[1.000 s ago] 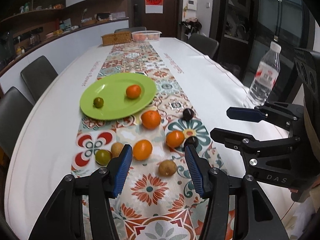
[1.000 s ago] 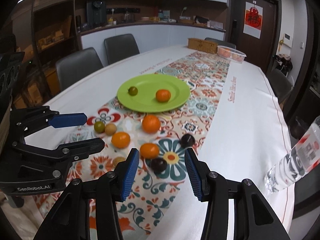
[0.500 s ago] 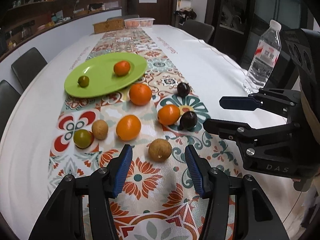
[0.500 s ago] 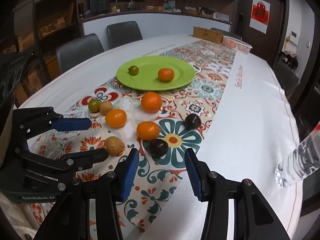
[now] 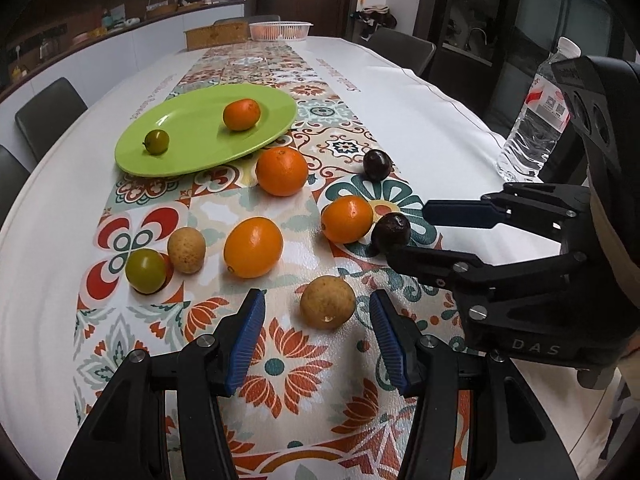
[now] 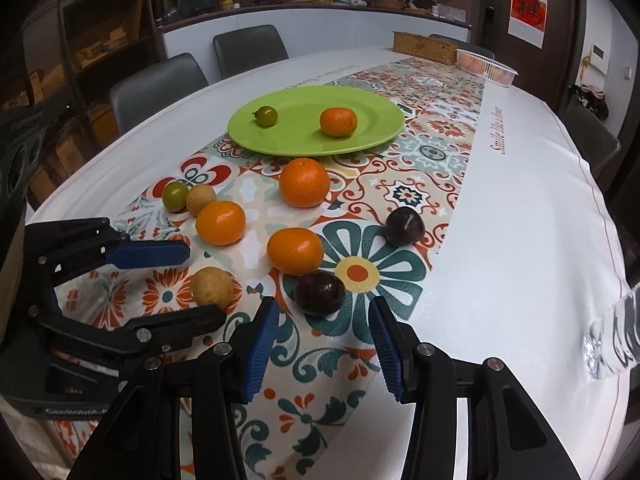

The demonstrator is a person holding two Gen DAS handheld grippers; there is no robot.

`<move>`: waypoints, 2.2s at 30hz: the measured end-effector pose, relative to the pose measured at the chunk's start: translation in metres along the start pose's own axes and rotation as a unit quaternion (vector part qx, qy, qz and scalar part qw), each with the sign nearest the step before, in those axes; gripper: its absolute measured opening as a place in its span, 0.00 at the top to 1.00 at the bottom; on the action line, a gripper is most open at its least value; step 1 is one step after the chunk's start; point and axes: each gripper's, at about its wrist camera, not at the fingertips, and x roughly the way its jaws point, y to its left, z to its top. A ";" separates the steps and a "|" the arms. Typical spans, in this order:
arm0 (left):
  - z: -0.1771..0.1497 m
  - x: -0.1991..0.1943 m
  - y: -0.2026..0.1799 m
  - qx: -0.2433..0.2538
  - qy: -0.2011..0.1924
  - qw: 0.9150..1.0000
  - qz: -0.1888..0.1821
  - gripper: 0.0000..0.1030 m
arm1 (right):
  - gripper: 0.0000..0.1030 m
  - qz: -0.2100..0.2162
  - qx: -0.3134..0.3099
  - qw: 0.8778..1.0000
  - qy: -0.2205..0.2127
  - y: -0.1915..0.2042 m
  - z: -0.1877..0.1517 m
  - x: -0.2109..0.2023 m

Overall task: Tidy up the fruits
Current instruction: 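Move both open tools back toward the remaining fruits, then grasp a brown kiwi with the left tool while the right tool grasps a dark plum, then carry the kiwi and plum over the green plate with both tools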

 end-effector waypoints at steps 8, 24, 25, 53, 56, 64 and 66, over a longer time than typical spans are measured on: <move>0.001 0.006 0.002 -0.002 0.006 1.000 -0.015 0.66 | 0.59 0.003 -0.005 1.000 0.007 0.001 0.005 0.009; 0.007 -0.007 0.008 -0.012 -0.013 1.000 -0.019 0.72 | 0.70 0.002 0.000 1.000 0.014 0.004 0.007 0.013; 0.007 -0.008 0.008 -0.013 -0.015 1.000 -0.018 0.72 | 0.70 0.003 0.001 1.000 0.012 0.004 0.006 0.012; 0.026 -0.081 0.025 -0.016 -0.111 0.994 0.012 0.72 | 0.70 -0.008 0.016 0.996 -0.082 0.030 0.036 -0.059; 0.031 -0.084 0.031 -0.018 -0.118 0.993 0.015 0.72 | 0.70 -0.008 0.018 0.996 -0.090 0.031 0.044 -0.060; 0.049 -0.082 0.050 -0.023 -0.130 0.991 0.024 0.72 | 0.70 -0.011 0.023 0.994 -0.105 0.032 0.069 -0.055; 0.054 -0.080 0.055 -0.022 -0.132 0.991 0.027 0.72 | 0.70 -0.012 0.024 0.994 -0.109 0.031 0.077 -0.052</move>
